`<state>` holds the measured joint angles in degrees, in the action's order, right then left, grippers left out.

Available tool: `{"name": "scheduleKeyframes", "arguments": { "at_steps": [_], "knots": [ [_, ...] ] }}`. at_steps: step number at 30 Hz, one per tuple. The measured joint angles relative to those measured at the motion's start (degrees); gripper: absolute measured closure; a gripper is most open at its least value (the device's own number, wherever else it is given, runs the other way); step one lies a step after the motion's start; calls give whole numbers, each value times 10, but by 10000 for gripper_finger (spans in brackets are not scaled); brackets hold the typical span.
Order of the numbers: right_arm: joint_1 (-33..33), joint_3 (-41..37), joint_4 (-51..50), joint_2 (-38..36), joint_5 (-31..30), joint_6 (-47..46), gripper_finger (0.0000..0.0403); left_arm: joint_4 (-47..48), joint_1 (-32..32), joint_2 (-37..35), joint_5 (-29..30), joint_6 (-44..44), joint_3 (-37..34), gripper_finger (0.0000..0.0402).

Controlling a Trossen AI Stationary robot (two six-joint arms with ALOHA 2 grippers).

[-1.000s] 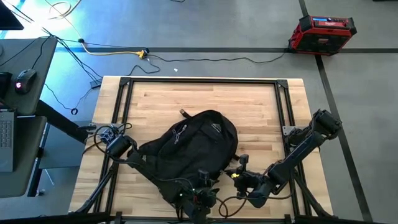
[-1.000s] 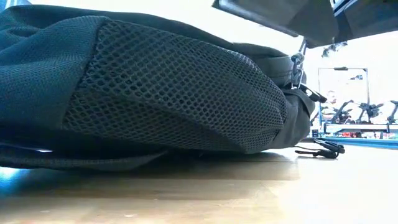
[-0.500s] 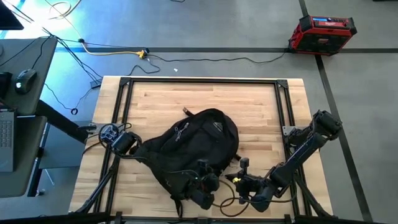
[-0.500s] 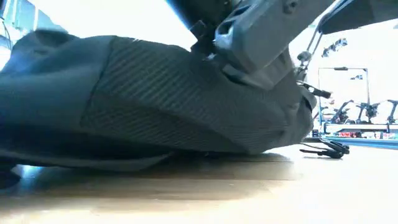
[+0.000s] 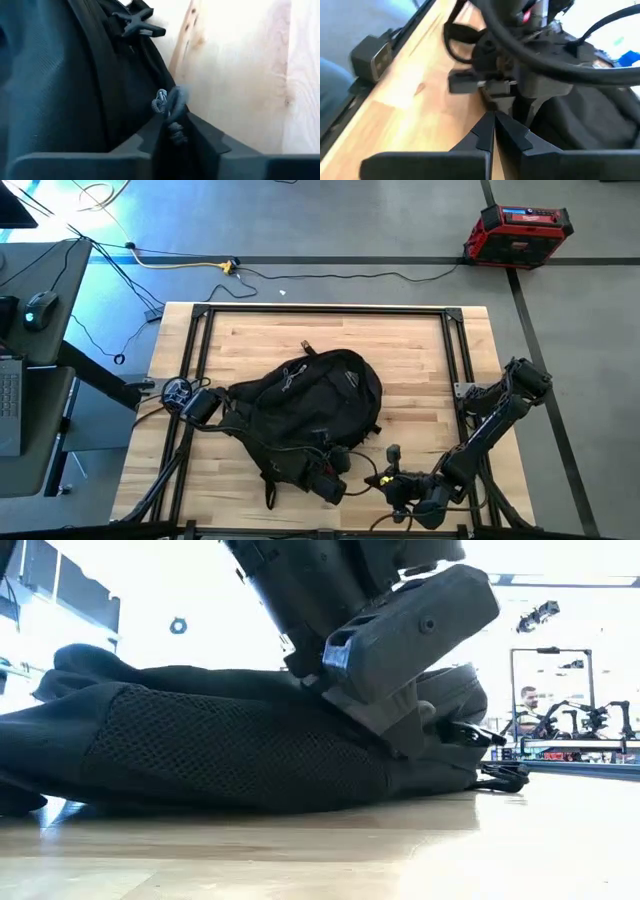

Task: Unpack backpack
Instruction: Close the black backpack

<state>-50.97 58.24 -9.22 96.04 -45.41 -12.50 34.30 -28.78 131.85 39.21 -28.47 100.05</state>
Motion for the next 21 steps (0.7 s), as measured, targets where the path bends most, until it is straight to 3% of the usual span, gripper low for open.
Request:
{"name": "scheduleKeyframes", "arguments": {
  "at_steps": [4,13,15,21],
  "knots": [
    [24,-3,-15,13,17,-16,403,-8,-3,0,-8,0,8,392],
    [65,-70,40,27,16,-16,402,-11,-28,0,38,37,39,399],
    [72,-79,58,27,39,1,398,-10,-32,0,46,37,43,400],
    [101,-104,128,27,81,20,335,-11,-44,0,80,65,59,401]
  ]
}}
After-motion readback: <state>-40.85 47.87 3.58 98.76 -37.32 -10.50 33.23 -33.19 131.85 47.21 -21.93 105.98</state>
